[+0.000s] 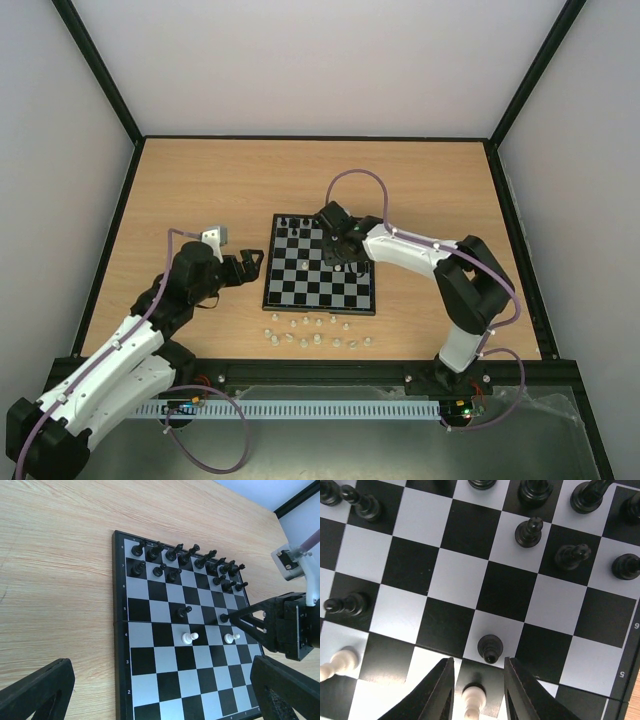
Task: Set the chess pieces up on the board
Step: Pick up the chess piece from the chessboard, then place the chess piece on the chessboard, then pick up the chess piece from the chessboard, then place the chess piece on the chessboard.
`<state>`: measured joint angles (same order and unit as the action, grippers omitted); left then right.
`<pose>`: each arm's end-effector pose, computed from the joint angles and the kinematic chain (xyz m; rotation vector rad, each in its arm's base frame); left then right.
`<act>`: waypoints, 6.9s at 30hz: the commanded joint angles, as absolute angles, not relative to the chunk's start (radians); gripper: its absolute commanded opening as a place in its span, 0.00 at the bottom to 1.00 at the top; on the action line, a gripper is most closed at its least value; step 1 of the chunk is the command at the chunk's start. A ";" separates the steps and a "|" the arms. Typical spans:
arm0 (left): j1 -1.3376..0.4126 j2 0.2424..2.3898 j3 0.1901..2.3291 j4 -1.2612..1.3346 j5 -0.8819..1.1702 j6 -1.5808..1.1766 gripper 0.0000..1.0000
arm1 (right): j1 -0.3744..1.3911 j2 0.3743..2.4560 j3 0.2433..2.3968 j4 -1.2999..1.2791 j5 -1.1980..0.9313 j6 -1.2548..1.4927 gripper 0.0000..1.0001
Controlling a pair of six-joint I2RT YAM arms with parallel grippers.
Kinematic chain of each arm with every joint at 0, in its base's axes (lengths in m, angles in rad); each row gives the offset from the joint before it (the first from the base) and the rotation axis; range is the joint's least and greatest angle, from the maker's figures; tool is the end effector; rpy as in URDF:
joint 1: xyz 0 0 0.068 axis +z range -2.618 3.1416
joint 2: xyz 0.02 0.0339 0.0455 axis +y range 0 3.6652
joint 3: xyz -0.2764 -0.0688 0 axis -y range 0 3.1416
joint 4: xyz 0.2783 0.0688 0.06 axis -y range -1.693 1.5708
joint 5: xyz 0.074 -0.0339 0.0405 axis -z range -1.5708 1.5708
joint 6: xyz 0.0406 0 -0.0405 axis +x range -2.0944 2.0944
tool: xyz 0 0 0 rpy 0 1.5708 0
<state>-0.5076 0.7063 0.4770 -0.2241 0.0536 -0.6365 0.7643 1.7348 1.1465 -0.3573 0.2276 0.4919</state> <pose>0.1714 -0.0978 0.2379 -0.1007 2.1097 -0.7623 0.2925 0.2677 0.1896 -0.2476 2.4856 0.2432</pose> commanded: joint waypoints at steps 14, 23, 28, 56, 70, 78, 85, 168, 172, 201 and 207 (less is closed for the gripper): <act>-0.512 0.701 0.493 -0.233 0.025 -0.634 0.99 | 0.719 1.816 1.190 -0.371 0.208 0.451 0.19; -0.512 0.704 0.489 -0.226 0.026 -0.629 0.99 | 0.718 1.834 1.213 -0.378 0.202 0.446 0.04; -0.512 0.705 0.488 -0.224 0.026 -0.623 0.99 | 0.718 1.851 1.261 -0.395 0.209 0.439 0.02; -0.512 0.690 0.482 -0.232 0.021 -0.617 0.99 | 0.689 2.034 1.489 -0.473 0.245 0.411 0.03; -0.512 0.688 0.482 -0.230 0.020 -0.617 0.99 | 0.677 2.057 1.501 -0.460 0.247 0.405 0.06; -0.512 0.690 0.485 -0.230 0.018 -0.618 0.99 | 0.675 2.050 1.503 -0.460 0.230 0.403 0.14; -0.512 0.693 0.488 -0.225 0.023 -0.619 0.99 | 0.675 1.970 1.453 -0.436 0.175 0.403 0.25; -0.792 1.852 1.148 -0.174 -0.320 -0.536 0.02 | 0.672 1.318 0.884 -0.291 0.183 0.445 0.49; -0.791 1.878 1.204 -0.185 -0.331 -0.529 0.02 | 0.672 1.315 0.882 -0.292 0.188 0.446 0.49; -0.760 2.024 1.324 -0.195 -0.315 -0.513 0.02 | 0.672 1.309 0.877 -0.289 0.176 0.446 0.49; -0.756 2.040 1.338 -0.198 -0.314 -0.512 0.03 | 0.672 1.308 0.874 -0.289 0.173 0.446 0.49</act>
<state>-0.7654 2.0174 1.3102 -0.1787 -0.3115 -0.5224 0.6750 1.3296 0.8886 -0.2852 0.1825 0.4458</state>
